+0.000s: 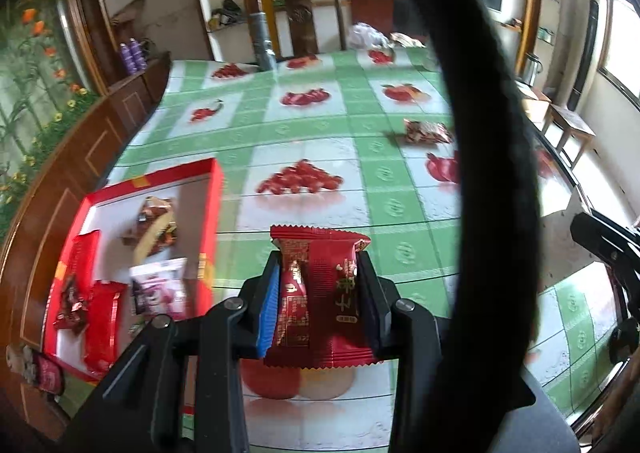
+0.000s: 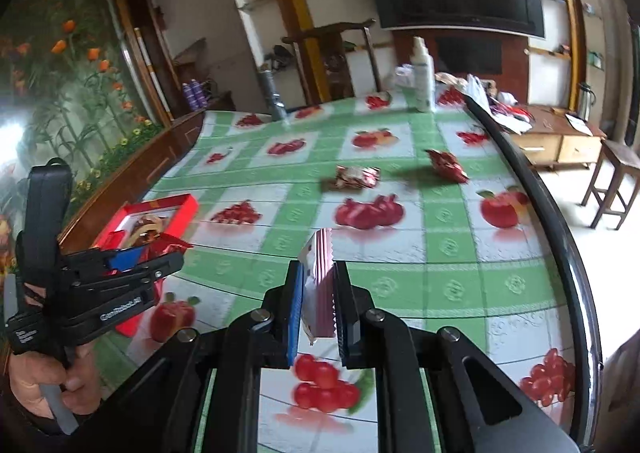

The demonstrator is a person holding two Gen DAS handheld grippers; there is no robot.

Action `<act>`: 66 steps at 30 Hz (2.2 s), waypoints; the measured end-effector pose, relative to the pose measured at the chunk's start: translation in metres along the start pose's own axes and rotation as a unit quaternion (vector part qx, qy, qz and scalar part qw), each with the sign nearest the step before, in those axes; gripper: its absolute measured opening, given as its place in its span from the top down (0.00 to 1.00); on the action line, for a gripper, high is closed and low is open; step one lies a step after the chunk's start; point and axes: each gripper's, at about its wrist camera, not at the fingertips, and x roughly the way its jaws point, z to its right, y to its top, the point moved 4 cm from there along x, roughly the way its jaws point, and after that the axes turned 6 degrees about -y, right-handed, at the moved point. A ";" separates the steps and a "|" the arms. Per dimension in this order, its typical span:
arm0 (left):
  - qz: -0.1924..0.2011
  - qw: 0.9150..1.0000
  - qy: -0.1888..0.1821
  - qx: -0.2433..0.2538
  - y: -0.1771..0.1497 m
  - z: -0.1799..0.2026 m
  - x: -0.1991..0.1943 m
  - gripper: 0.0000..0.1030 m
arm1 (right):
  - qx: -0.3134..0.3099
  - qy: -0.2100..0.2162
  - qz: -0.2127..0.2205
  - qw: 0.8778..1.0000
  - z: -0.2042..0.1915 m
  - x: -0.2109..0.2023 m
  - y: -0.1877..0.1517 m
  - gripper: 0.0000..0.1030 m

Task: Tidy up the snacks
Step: 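Carry both held packets over the red-rimmed tray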

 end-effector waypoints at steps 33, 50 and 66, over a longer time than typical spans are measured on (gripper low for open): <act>0.023 0.981 0.133 -0.141 -0.038 -0.190 -0.042 0.64 | -0.085 0.191 -0.041 0.977 -0.177 0.032 0.000 0.88; 0.006 0.975 0.153 -0.162 -0.056 -0.228 -0.027 0.64 | -0.102 0.244 -0.119 0.957 -0.242 0.086 -0.040 0.88; 0.009 0.973 0.162 -0.166 -0.054 -0.239 -0.020 0.64 | -0.098 0.241 -0.126 0.957 -0.248 0.095 -0.039 0.88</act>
